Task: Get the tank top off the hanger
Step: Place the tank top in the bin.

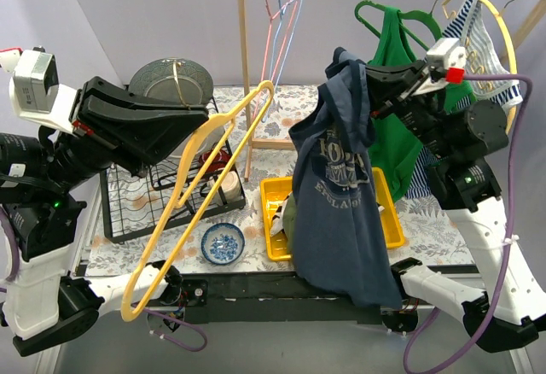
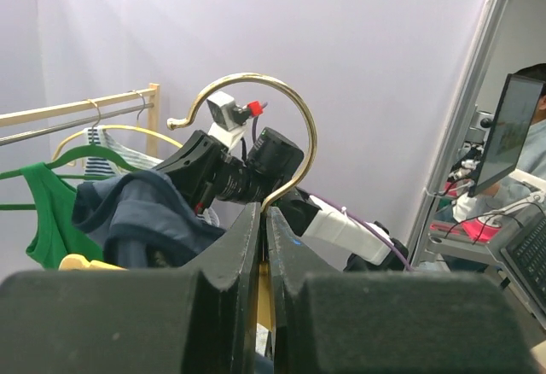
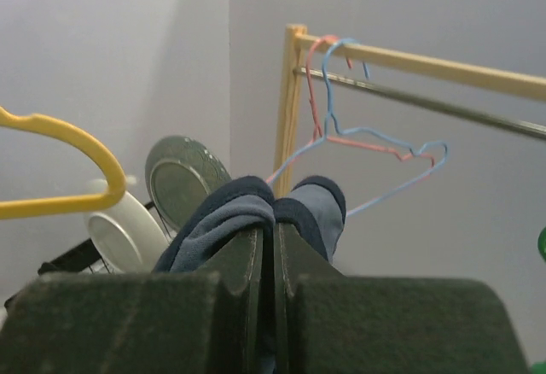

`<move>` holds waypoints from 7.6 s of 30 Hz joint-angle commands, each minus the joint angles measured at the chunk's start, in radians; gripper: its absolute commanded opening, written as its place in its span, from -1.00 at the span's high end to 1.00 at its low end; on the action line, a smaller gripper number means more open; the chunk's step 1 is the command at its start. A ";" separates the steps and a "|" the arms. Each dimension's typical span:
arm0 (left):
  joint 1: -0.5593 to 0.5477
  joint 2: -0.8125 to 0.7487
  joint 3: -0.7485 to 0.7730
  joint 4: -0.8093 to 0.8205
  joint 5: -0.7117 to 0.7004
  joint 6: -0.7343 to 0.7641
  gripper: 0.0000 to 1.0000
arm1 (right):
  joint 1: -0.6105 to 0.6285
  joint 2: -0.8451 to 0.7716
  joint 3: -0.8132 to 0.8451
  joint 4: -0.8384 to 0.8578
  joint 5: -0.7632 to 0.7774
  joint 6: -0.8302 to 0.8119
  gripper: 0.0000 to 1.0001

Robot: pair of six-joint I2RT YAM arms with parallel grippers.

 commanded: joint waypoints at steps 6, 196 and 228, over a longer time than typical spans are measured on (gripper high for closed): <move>0.002 -0.008 -0.030 0.009 -0.078 0.048 1.00 | -0.001 0.039 0.102 0.035 0.037 -0.066 0.97; 0.002 -0.175 -0.291 0.081 -0.328 0.183 1.00 | 0.191 -0.225 -0.580 -0.982 0.660 0.490 -0.53; 0.002 -0.104 -0.216 0.036 -0.265 0.145 1.00 | 0.192 -0.298 -1.051 -0.630 0.431 0.669 0.40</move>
